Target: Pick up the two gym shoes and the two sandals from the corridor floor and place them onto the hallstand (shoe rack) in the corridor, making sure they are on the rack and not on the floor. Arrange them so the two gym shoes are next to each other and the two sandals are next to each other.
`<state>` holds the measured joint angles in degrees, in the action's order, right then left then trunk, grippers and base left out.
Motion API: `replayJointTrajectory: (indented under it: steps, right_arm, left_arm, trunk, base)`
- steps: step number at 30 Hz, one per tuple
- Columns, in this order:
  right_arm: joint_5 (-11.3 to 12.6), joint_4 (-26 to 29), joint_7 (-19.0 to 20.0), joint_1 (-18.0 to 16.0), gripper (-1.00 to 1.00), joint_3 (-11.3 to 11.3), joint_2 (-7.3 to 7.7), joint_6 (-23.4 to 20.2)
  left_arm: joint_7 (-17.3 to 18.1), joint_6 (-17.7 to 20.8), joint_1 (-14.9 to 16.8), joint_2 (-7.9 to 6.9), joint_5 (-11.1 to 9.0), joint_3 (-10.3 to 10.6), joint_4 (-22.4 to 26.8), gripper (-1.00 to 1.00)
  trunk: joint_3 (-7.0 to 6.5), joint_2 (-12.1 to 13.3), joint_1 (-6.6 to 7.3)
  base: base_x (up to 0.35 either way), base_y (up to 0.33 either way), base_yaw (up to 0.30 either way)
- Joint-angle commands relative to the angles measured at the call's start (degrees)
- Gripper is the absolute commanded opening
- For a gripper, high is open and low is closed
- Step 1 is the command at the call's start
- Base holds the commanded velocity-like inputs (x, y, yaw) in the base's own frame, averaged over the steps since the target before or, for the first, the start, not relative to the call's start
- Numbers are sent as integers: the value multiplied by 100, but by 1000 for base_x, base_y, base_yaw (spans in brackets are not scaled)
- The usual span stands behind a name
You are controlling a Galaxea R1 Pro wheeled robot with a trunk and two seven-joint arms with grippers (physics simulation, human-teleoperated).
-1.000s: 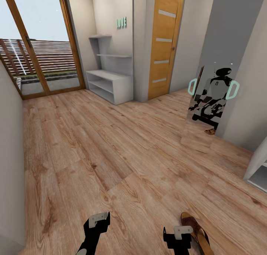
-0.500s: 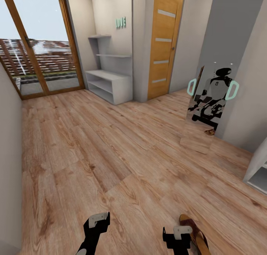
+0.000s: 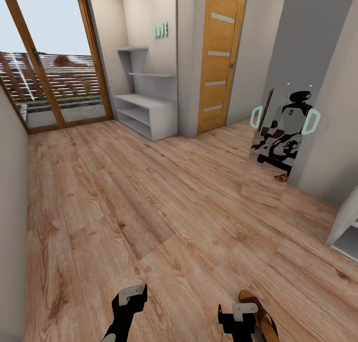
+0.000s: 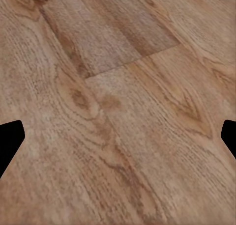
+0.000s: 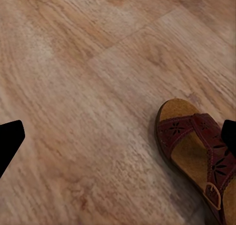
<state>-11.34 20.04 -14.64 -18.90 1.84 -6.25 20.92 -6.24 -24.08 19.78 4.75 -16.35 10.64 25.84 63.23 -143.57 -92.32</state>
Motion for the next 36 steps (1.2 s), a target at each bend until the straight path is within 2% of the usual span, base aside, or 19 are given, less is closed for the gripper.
replayJointTrajectory:
  steps: [1,18,36]
  right_arm:
    - [0,0,-4,0,100,0,-2,0]
    - [0,0,-19,0,100,0,-15,0]
    - [0,0,-21,0,100,0,-16,0]
  left_arm:
    - [0,0,0,0,0,0,0,100]
    - [0,0,0,6,9,10,0,100]
    - [0,0,0,8,9,9,0,100]
  trunk:
    - [0,0,0]
    - [0,0,0]
    - [0,0,0]
  base:
    - [10,-10,0]
    - [4,-21,0]
    - [-33,-179,0]
